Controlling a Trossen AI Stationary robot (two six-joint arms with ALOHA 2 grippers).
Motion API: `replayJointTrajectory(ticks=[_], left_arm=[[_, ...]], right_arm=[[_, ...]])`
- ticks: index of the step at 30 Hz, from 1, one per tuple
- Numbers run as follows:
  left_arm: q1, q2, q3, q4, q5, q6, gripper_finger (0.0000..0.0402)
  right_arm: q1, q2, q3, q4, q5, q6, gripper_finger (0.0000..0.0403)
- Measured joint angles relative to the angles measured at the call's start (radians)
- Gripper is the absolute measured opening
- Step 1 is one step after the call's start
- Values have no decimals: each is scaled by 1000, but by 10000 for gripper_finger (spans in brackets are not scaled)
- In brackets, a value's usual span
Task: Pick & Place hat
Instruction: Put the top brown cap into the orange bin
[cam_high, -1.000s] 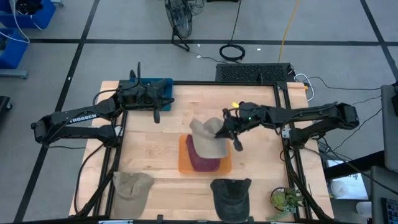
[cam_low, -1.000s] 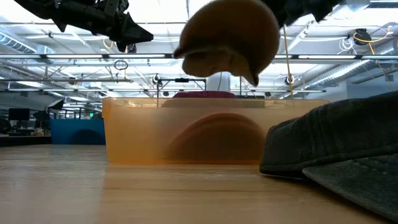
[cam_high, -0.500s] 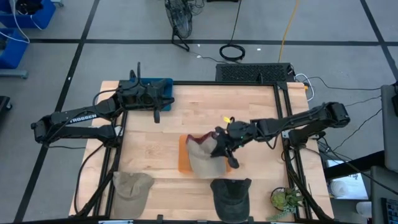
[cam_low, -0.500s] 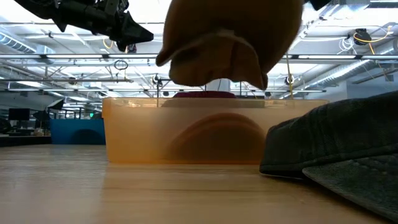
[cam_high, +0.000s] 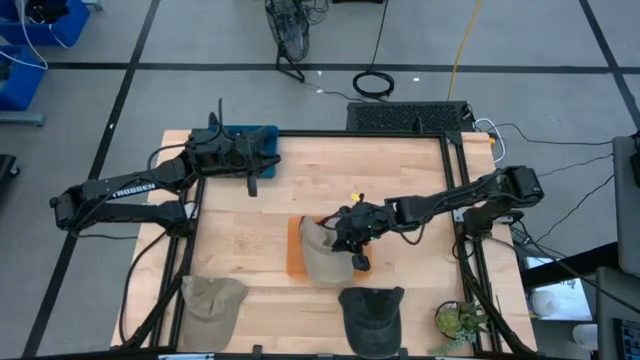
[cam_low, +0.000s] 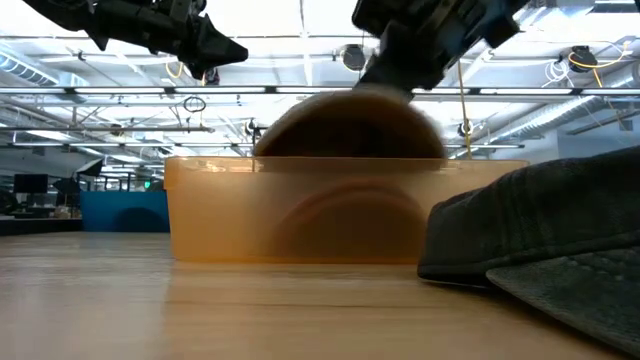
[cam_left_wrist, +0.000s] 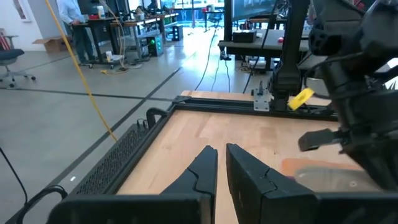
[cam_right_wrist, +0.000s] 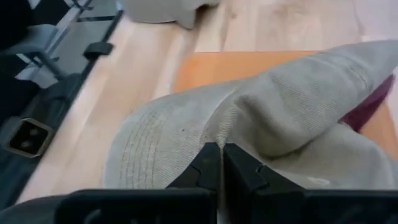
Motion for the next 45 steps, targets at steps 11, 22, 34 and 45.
replayJointTrajectory(ticks=[11, 22, 34, 45], left_arm=[[0, 0, 0, -10, 0, -3, 42], [0, 0, 0, -12, 0, -3, 42], [-19, 0, 0, -45, 150, -34, 42], [-272, 53, 0, -99, 219, 227, 44]], right_arm=[[-54, 95, 1, 30, -2, -68, 15], [-39, 56, 0, 24, -2, -184, 83], [-25, -21, -2, 7, 3, -194, 134], [-5, -157, -42, -70, 273, -145, 121]])
